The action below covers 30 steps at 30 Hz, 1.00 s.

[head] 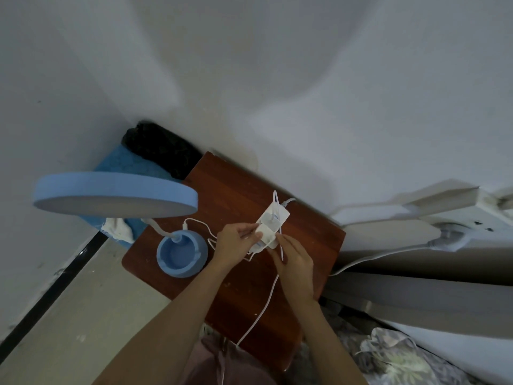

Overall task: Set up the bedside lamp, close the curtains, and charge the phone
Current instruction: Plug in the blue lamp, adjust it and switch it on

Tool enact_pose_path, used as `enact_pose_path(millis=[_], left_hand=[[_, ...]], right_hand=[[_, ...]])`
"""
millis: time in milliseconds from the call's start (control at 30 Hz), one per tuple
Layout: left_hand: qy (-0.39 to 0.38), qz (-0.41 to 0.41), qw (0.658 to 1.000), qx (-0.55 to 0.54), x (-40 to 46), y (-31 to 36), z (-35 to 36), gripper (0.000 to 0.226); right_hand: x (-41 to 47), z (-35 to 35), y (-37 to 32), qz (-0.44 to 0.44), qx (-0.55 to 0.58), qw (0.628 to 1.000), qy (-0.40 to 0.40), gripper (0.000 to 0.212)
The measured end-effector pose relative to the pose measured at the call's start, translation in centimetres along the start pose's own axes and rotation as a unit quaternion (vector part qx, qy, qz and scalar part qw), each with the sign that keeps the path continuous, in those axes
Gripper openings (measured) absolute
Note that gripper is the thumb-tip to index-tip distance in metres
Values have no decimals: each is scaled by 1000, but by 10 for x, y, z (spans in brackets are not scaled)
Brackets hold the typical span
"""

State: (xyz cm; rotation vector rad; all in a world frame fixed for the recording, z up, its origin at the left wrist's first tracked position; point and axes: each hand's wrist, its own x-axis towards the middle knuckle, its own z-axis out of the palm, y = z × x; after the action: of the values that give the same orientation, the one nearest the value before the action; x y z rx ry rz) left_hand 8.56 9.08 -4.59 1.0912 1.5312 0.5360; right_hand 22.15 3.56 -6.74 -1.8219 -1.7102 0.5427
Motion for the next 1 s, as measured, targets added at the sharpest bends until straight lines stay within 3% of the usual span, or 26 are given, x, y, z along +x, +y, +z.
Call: enact_pose_path(millis=[400,833,1000], left_hand=[[41,-57,997,-27,10,0,-4,26],[58,-18,998,-5,3,-5,4,26],[27,-26,999,3,3,1,-2,28]], right_hand=[[14,11,-10,8,53,999,9,31],[5,13,-2,21,72,996,39,32],[10,4,-6,19,73,997,3,34]])
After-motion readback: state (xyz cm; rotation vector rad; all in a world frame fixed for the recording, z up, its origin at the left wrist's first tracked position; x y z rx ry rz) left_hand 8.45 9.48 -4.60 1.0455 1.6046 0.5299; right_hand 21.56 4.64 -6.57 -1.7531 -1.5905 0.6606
